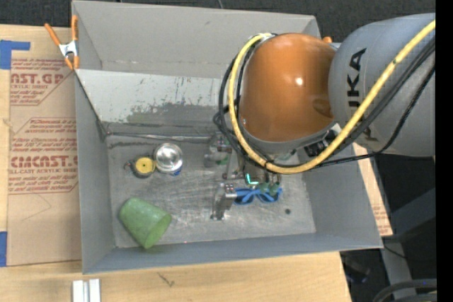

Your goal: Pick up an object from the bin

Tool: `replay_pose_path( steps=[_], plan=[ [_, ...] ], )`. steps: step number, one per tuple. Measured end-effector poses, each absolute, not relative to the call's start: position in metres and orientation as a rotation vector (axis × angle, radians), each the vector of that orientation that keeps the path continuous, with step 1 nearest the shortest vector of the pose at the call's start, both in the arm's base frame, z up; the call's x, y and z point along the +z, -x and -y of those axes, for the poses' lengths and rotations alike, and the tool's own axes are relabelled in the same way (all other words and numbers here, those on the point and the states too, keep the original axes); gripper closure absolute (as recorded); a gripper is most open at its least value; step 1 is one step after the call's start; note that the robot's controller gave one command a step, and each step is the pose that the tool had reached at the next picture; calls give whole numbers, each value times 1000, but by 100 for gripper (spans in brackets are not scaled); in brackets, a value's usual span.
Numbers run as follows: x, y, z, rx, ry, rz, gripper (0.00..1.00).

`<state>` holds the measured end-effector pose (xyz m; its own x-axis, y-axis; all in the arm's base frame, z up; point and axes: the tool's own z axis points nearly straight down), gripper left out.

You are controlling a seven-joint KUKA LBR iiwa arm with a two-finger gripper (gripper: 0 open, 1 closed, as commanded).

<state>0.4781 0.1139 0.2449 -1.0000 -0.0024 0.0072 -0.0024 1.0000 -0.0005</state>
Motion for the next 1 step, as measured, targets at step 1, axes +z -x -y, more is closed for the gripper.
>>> replay_pose_path(
  steps=[1],
  plan=[
    [161, -522, -41, 5, 139, 3134, 0]
  ],
)
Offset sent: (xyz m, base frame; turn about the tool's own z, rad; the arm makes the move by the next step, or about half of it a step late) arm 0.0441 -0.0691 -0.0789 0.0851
